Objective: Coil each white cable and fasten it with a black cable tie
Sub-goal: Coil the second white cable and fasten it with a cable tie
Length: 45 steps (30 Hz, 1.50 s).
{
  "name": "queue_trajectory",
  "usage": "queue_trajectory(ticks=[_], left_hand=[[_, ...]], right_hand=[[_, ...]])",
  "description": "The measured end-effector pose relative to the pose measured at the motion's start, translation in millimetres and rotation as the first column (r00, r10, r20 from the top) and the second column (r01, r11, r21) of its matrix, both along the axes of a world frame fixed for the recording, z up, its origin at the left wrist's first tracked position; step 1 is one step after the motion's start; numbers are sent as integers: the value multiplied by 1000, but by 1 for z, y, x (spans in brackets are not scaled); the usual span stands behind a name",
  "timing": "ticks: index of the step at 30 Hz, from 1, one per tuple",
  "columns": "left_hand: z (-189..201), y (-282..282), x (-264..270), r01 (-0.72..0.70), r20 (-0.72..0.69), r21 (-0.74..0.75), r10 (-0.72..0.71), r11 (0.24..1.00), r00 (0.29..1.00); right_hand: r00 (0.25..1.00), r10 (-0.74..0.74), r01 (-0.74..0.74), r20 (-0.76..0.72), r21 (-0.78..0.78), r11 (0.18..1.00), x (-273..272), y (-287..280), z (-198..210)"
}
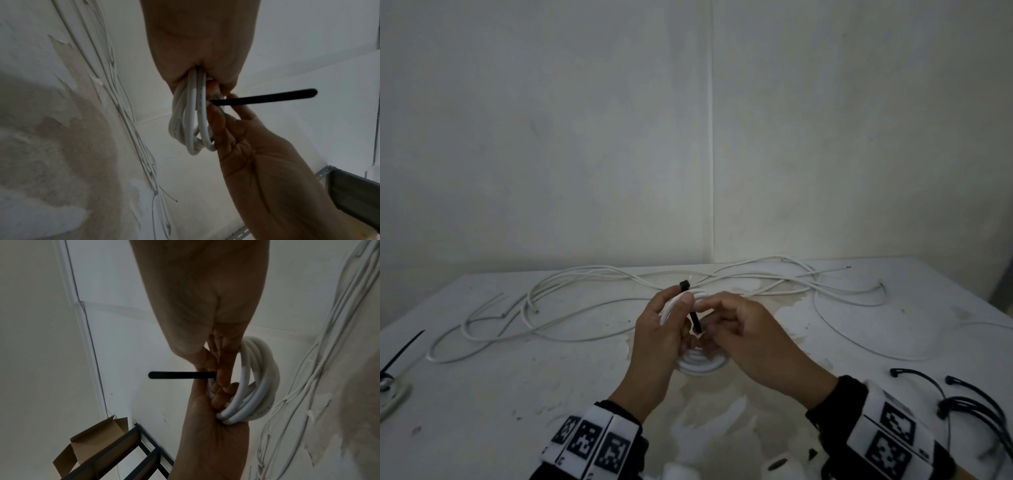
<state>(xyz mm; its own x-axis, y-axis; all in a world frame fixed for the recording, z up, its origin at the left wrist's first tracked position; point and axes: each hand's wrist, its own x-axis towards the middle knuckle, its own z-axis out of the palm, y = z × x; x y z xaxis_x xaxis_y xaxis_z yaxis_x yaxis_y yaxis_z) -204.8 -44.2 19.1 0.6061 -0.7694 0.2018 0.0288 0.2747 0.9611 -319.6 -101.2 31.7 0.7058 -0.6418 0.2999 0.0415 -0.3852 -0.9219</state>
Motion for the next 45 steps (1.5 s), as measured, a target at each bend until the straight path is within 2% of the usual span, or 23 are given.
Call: queue_trajectory(ticks=[3,6,9,13,19,27,36,45], left_hand=[[0,-1,0,3,-21,-20,-3,1000,1000],[4,0,-1,31,-52,-28,-33,999,998],[4,-1,0,36,-71,-35,-38,999,997],[1,-1,-2,32,-78,-39,-35,999,996],[1,-2,-5,-3,-80,-19,2,1000,997],[1,-4,-9,-19,-104,-12,18,1000,994],[4,-3,-9,-30,-80,5,30,1000,996],[2,0,-16,-23,-46,5,23,1000,999]], right_hand=[[996,79,-85,-42,-153,985,-7,4,3],[998,32,-18,46,-269,963,-6,4,3],[991,26,7,129,-245,970,-5,5,4],[982,-65,77,175,-66,995,-3,6,6],[990,-120,130,69,-167,977,-3,11,10],[977,-201,187,-68,-171,967,-4,5,13],[977,-207,198,-49,-151,969,-3,7,15],[917,-398,397,36,-183,899,8,12,4]])
